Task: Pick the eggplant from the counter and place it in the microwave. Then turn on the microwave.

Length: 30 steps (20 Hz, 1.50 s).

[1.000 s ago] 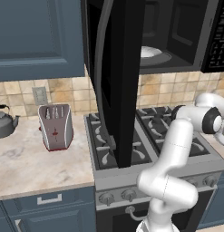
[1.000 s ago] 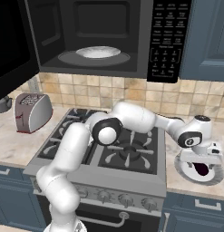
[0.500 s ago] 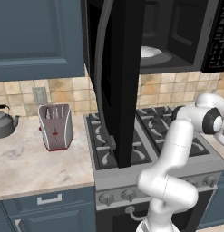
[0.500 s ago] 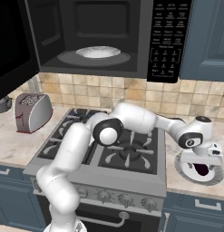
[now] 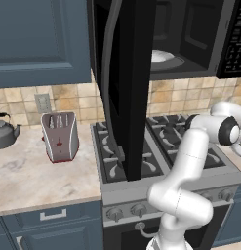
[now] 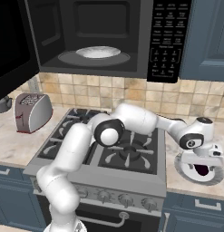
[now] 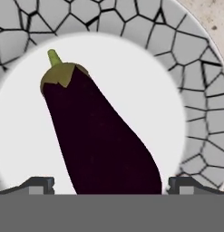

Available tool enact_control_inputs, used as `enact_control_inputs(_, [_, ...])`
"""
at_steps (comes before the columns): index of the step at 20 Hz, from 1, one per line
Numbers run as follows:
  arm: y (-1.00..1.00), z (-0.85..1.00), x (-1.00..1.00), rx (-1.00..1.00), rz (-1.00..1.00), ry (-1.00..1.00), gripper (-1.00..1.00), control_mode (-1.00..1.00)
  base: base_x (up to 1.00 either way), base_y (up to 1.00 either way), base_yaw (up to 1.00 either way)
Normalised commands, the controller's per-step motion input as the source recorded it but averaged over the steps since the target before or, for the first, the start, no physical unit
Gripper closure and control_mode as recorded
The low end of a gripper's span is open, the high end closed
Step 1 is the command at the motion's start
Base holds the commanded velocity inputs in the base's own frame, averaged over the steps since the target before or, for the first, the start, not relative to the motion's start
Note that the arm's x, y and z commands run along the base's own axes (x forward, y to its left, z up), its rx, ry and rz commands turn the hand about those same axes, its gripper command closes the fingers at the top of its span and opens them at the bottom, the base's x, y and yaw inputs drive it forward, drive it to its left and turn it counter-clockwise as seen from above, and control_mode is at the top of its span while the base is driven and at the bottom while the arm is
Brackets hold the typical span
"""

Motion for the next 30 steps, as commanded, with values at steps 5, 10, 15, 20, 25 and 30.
enact_control_inputs(5, [-0.02,-0.03,0.0,0.0,0.0,0.0,-1.0,-1.0,0.0,0.0,0.0])
enact_control_inputs(10, [0.0,-0.08,0.0,0.01,0.0,0.0,-1.0,-1.0,0.0,0.0,0.0])
enact_control_inputs(15, [0.0,-0.12,0.0,0.02,0.0,0.0,1.0,-1.0,0.0,0.0,0.0])
enact_control_inputs(20, [0.0,-0.11,0.0,0.01,0.0,0.0,1.0,-1.0,0.0,0.0,0.0])
enact_control_inputs(25, [-0.01,-0.06,0.0,0.0,0.0,0.0,1.0,-1.0,0.0,0.0,0.0])
enact_control_inputs(30, [0.0,0.0,0.0,0.0,0.0,0.0,1.0,-1.0,0.0,0.0,0.0])
